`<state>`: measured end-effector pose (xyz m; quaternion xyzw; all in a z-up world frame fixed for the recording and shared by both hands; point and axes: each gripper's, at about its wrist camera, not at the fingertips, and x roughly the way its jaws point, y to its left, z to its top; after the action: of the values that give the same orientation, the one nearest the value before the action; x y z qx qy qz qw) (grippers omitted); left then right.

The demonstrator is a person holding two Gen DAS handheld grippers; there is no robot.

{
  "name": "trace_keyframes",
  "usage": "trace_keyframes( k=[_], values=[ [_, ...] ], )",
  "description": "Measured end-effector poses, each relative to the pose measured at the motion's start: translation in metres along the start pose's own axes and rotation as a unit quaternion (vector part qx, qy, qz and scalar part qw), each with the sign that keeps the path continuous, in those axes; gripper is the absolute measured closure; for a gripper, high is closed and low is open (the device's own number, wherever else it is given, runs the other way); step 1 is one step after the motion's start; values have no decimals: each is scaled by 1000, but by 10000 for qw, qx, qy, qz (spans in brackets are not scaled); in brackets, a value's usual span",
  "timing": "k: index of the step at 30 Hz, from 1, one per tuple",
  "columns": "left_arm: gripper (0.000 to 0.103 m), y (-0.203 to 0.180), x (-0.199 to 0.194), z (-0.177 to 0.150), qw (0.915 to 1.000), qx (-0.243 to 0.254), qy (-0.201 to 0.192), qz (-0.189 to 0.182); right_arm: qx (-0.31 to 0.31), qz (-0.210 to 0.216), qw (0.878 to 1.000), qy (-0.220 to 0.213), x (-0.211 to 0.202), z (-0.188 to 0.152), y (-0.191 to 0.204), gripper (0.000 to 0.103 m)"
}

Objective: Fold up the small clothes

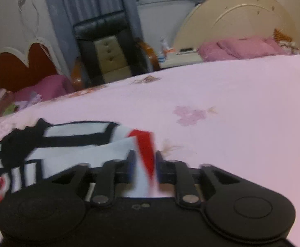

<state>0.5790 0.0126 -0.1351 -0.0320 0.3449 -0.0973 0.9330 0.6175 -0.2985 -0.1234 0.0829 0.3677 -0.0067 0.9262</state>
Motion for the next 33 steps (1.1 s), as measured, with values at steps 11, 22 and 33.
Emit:
trace_keyframes(
  k=[11,22,33],
  values=[
    [99,-55,-44,-22,9984,464,-94,-318,-697,641,9947,-403,-112,-70,30,84],
    [6,-11,-98,-49,9991,-188,-385,-27,-576,326,9976,-199,-139,-88,40,77],
    [37,237,-242,-153,9128,-3743,-926,1343,19,472,9989,44,-153,-105,41,75]
  ],
)
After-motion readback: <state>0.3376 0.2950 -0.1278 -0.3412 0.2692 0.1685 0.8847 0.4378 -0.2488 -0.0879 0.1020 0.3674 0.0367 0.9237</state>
